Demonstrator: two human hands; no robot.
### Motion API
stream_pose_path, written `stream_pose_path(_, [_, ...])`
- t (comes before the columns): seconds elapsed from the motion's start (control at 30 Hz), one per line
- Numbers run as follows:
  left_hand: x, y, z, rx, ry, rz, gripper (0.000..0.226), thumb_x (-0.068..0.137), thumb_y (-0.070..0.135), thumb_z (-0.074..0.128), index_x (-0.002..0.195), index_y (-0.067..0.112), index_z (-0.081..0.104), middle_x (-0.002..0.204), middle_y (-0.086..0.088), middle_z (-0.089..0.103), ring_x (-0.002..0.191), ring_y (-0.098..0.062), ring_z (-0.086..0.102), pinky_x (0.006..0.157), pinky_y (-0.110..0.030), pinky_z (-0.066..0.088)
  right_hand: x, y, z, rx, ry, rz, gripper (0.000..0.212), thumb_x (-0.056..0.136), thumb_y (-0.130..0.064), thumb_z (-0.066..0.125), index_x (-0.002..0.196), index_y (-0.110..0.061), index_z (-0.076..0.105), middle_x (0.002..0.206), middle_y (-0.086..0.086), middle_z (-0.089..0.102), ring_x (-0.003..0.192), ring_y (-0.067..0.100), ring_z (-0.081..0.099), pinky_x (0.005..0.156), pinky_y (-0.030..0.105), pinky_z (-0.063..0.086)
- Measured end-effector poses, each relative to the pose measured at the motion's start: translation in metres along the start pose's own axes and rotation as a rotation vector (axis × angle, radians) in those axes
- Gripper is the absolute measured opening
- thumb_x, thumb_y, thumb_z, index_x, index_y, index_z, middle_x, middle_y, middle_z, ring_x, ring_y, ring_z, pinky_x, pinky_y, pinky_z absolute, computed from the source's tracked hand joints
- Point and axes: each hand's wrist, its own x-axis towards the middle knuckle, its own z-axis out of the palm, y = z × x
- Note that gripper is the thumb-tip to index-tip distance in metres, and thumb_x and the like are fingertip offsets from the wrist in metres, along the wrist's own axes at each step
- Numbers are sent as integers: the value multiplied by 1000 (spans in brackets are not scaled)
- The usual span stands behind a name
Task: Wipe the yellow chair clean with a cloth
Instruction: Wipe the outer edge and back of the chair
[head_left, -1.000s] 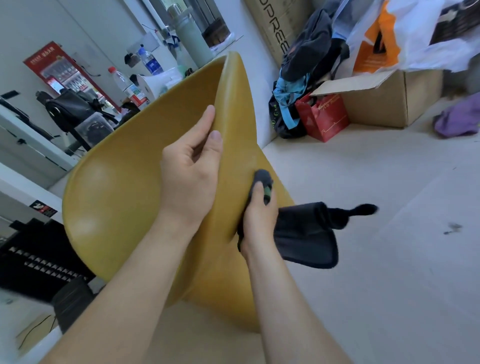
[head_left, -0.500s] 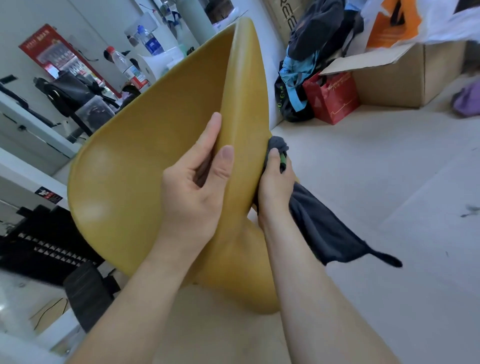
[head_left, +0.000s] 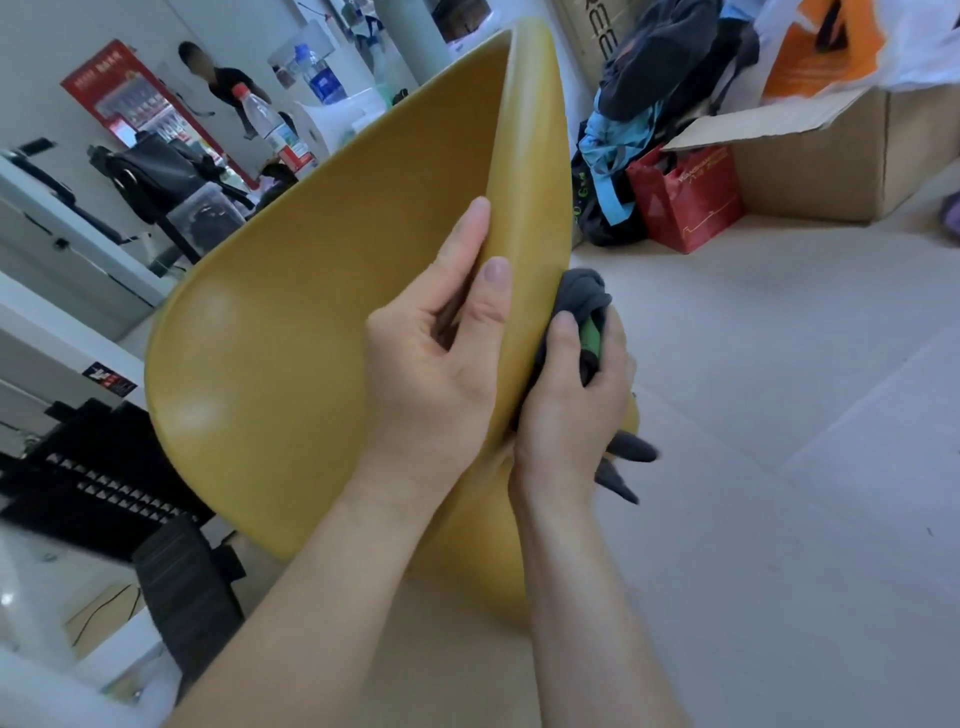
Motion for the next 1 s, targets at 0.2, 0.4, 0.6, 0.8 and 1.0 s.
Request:
stream_pose_path(0.2, [26, -11, 22, -125, -49, -45, 40, 97, 13, 48, 137, 7, 45, 133, 12, 48, 127, 3, 45, 105, -18, 37, -1, -29, -5, 7, -39, -279, 43, 89, -32, 53, 131, -26, 55, 111, -17, 51, 109, -6, 50, 99, 18, 41])
stream_pose_path(0.4, [26, -14, 22, -229, -156, -90, 44, 97, 8, 45, 141, 6, 38, 135, 10, 47, 128, 1, 44, 107, -23, 37, 72, -49, 7, -87, -206, -353, 51, 93, -27, 50, 143, -22, 45, 139, -2, 52, 130, 9, 46, 110, 39, 38])
stream_pose_path(0.6, [39, -13, 33, -238, -135, -125, 45, 96, 6, 46, 141, 5, 38, 140, 6, 44, 130, 0, 41, 108, -21, 35, 2, -22, -8, -68, 10, -515, 39, 95, -13, 49, 134, -18, 51, 131, 5, 55, 126, 15, 50, 108, 38, 40])
stream_pose_path(0.8, [-4, -13, 19, -185, -186, -135, 51, 94, 5, 52, 143, 10, 35, 125, 28, 45, 121, 13, 44, 99, -9, 36, 68, -39, -4, -79, -182, -154, 41, 98, -24, 50, 139, -28, 49, 117, -23, 59, 104, -11, 56, 99, 25, 46])
stream_pose_path(1.0, [-13, -7, 17, -152, -138, -166, 51, 94, 5, 53, 141, 9, 37, 132, 17, 46, 122, 11, 45, 98, -10, 38, 31, 8, -16, -21, -133, -43, 47, 87, -49, 49, 134, -42, 48, 134, -10, 59, 125, 10, 53, 106, 41, 43])
